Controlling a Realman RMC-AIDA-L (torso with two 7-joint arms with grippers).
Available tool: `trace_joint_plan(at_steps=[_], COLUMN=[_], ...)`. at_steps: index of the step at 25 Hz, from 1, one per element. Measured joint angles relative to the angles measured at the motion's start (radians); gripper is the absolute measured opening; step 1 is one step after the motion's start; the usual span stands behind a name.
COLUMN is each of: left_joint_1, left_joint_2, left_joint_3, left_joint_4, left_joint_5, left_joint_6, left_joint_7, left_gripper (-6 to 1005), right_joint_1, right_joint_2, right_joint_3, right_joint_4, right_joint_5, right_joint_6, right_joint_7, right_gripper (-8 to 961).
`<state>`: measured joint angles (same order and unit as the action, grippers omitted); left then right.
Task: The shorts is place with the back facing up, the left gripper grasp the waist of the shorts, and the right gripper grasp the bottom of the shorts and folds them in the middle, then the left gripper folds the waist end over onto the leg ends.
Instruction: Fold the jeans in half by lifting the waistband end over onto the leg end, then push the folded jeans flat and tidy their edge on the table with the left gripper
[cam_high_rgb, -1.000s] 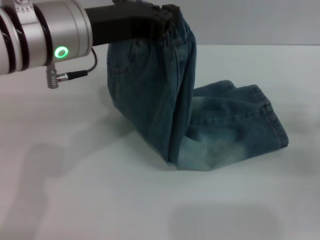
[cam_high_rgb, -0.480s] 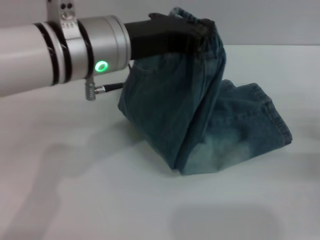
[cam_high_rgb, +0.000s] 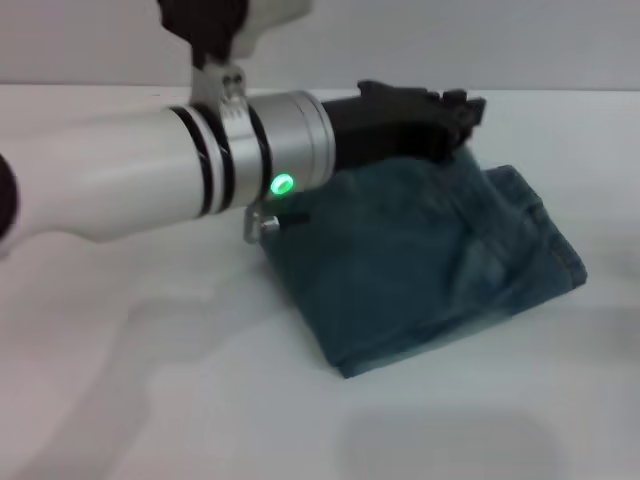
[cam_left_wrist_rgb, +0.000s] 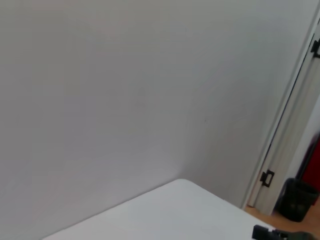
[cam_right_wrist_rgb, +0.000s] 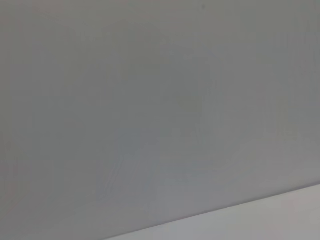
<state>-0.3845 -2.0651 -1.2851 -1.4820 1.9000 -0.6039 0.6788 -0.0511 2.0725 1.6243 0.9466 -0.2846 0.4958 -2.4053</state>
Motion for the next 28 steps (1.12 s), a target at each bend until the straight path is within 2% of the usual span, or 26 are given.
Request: trace_joint_plan(at_steps=[3, 9, 14, 17, 21, 25, 28], left_joint_1=[-0.022, -0.048, -0.013, 0.029, 0.102, 0.134, 0.137], left_joint_2=[0.000, 0.000, 0.003, 0.004, 0.005, 0.008, 0.007], left_joint_3=[0.077, 0.136, 0.155, 0.171, 0.248, 0.375, 0.457], left_joint_4=[0.049, 0.078, 0.079, 0.079, 0.092, 0.166, 0.208], left_joint_5=[-0.002, 0.003, 0.018, 0.019, 0.020, 0.052, 0.116], left_joint_6=[0.092, 0.151, 0.191, 0.243, 0.433, 0.728, 0.894], left_joint_7=[0.009, 0.011, 0.056, 0.107, 0.162, 0.172, 0.146], left_gripper=[194, 299, 387, 501, 641, 744, 500], right_joint_1=[-0.001, -0.005, -0.010, -0.011, -0.012, -0.010, -0.004], right_joint_2=[0.000, -0.001, 0.003, 0.004, 0.005, 0.009, 0.009], right_joint_3=[0.000, 0.007, 0.034, 0.049, 0.061, 0.058, 0.058], right_joint_4=[-0.002, -0.009, -0.081, -0.130, -0.195, -0.273, -0.320], right_joint_5=[0.000, -0.015, -0.058, -0.056, -0.055, -0.054, -0.045], right_joint_6=[0.013, 0.060, 0.240, 0.338, 0.443, 0.538, 0.565], right_joint_7=[0.000, 0.000, -0.036, -0.072, -0.137, -0.220, -0.224], right_gripper=[-1, -1, 0, 0, -1, 0, 0])
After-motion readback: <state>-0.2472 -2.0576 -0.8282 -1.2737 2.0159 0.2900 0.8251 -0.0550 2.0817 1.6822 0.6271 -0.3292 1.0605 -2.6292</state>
